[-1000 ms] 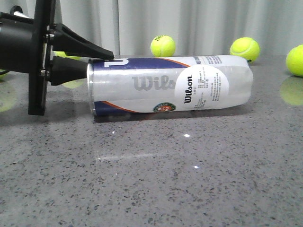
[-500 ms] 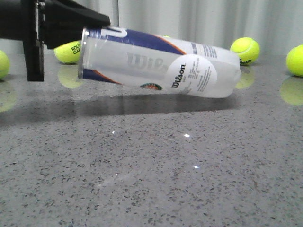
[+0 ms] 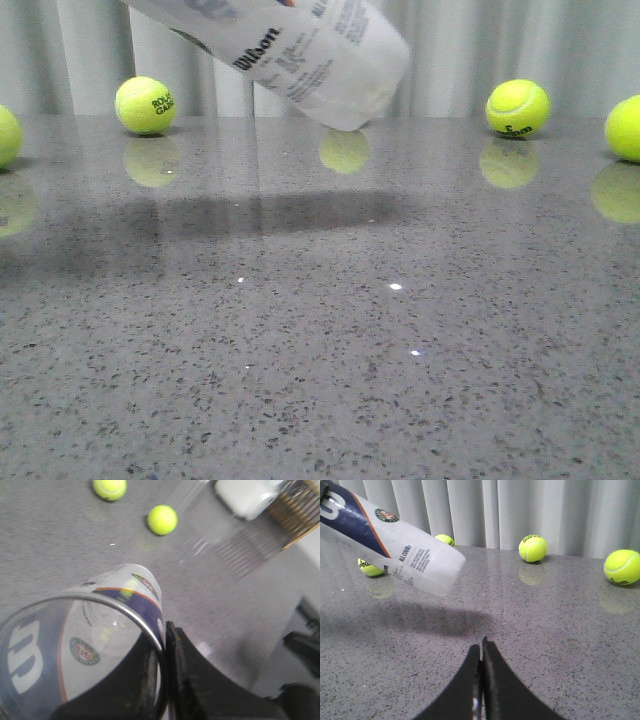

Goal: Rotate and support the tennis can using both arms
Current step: 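Lift the can with the left gripper and swing it upright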

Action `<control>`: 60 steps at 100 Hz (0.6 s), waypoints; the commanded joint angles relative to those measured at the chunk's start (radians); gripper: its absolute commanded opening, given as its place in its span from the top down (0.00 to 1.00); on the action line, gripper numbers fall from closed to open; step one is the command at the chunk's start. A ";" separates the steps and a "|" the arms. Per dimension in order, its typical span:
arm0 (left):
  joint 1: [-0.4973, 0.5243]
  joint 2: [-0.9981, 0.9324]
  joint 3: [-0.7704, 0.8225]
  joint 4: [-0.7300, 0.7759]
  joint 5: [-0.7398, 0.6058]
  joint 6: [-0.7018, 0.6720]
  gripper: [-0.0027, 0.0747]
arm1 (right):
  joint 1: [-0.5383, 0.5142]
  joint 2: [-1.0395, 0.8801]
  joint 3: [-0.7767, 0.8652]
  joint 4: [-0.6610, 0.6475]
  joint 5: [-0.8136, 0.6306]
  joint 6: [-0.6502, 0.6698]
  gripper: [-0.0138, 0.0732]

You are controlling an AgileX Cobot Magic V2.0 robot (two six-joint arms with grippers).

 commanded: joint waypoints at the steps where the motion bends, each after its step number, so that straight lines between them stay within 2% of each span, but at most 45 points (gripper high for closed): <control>1: -0.007 -0.039 -0.107 0.139 0.016 -0.131 0.99 | -0.003 0.007 -0.025 -0.009 -0.077 -0.009 0.91; 20: -0.064 -0.045 -0.248 0.432 0.069 -0.303 0.99 | -0.003 0.007 -0.025 -0.009 -0.077 -0.009 0.91; 42: -0.272 -0.033 -0.333 0.783 0.112 -0.520 0.99 | -0.003 0.007 -0.025 -0.009 -0.077 -0.009 0.91; 60: -0.447 0.026 -0.388 1.031 0.254 -0.667 0.99 | -0.003 0.007 -0.025 -0.009 -0.077 -0.009 0.91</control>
